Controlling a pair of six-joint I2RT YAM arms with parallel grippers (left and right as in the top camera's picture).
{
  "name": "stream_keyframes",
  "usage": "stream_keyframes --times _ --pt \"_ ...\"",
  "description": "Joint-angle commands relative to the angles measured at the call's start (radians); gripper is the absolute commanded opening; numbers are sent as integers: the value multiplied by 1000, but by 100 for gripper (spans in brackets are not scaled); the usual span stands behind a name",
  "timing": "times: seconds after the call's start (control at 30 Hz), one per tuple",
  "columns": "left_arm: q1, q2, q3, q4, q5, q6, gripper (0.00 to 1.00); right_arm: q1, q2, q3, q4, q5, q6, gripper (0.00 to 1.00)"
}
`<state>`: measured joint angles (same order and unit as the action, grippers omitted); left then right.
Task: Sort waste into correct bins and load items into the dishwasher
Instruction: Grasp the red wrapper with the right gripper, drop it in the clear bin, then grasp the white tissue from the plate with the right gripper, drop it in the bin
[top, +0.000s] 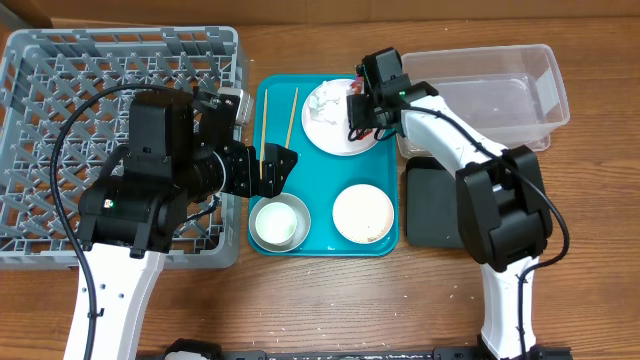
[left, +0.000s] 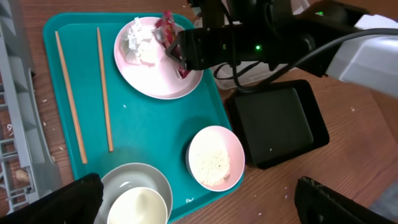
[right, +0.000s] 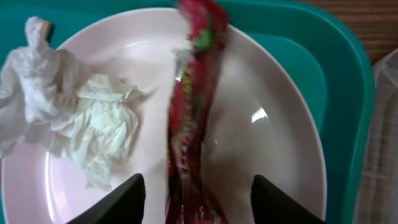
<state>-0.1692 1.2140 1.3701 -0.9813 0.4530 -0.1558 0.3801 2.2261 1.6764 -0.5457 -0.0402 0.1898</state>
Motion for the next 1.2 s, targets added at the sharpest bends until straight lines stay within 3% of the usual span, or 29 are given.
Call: stream_keyframes --times 0.0,0.1,0.2,0.4,0.57,0.9,0.93,1.0,1.03,1.07,1.17 --pt "5 3 26 -3 19 -9 100 3 42 23 -10 18 53 45" --pt "5 3 26 -3 19 -9 100 6 36 24 -27 -10 53 15" --pt "5 3 26 -3 18 -9 100 6 -7 30 -29 -40 51 4" --pt "5 3 26 -3 14 -9 100 0 -187 57 -35 -80 50 4" --pt "5 3 26 -3 14 -9 100 -49 -336 60 -58 46 51 4" --pt "5 3 26 -3 14 -9 100 -196 -274 43 -290 99 38 4" --pt "5 3 26 -3 14 -9 100 -196 -273 43 -299 98 20 10" --pt "5 3 26 -3 14 -9 99 -194 -280 53 -303 91 -11 53" --pt "5 3 26 -3 14 -9 100 -189 -286 66 -303 71 -34 65" --pt "5 3 26 -3 14 -9 100 -177 -298 93 -302 25 -45 72" --pt "5 3 26 -3 14 -9 100 -129 -313 161 -275 -96 -45 73"
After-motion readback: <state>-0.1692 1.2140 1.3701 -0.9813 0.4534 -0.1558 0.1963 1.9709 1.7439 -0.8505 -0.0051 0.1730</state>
